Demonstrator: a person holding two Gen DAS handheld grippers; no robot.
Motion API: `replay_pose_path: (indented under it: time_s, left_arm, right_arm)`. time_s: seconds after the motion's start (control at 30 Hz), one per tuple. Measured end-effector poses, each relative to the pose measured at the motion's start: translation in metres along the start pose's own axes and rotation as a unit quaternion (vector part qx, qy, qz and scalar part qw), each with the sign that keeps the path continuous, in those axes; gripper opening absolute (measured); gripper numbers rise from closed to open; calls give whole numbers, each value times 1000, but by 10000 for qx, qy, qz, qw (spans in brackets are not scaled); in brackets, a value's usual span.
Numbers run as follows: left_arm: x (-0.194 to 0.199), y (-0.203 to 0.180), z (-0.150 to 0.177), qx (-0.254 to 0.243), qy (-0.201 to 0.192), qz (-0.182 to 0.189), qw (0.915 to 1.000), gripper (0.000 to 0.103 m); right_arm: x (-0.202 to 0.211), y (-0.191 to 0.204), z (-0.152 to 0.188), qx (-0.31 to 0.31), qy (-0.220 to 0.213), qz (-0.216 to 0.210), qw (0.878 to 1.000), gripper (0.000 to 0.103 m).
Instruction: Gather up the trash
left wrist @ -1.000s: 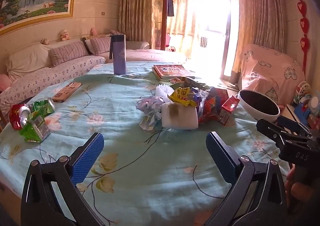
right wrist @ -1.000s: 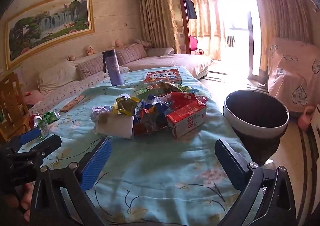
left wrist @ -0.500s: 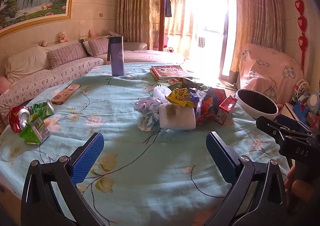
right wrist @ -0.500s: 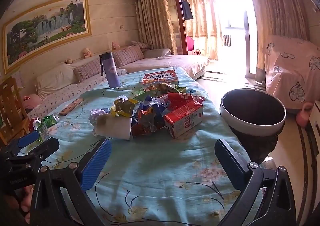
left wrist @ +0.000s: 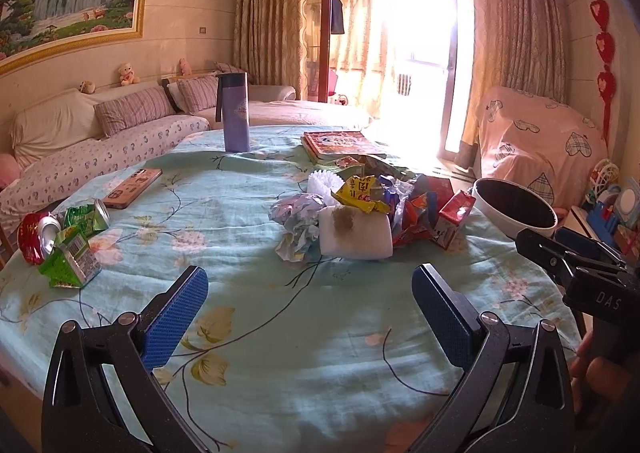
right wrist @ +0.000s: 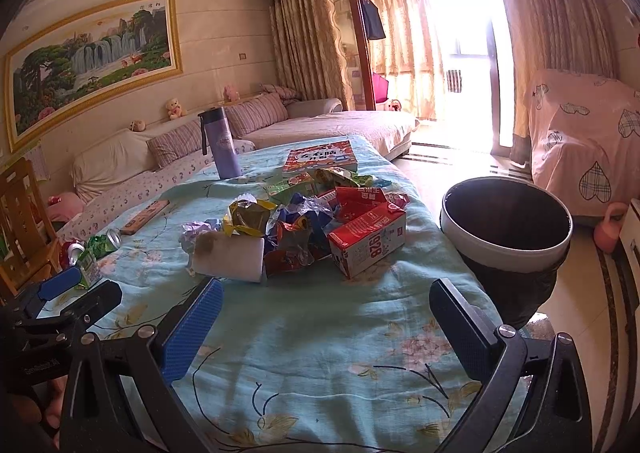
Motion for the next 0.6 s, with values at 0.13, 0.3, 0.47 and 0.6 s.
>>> replay_pose_path:
  time_s: [0.13,0.3,0.47,0.6]
  left_arm:
    - [1,2,0,5,-14,23,10000,103]
    - [1,2,0,-21,-45,14,10000,103]
    - [-1,0,-1,-22,-41,22,10000,103]
    - [1,0,0,-23,-46,14,10000,103]
  right_arm:
    - [1,-1,0,-16,-14,-10,10000,103]
    - [3,-1,-2,-19,-51,-2,10000,103]
    - [6,-1,-3,-19,-91,-19,10000,103]
    - [7,-1,-4,-33,-101,-30,9999,103]
Point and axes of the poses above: each gripper's, at about its wrist camera, not at the fingertips, and x roughly against the way its jaws point, y to its left, z to its underside, the point moved 2 cm from there along -x, roughly the way its jaws point, and after that the axes turned 4 degrees about -x, right-handed, at the moved point
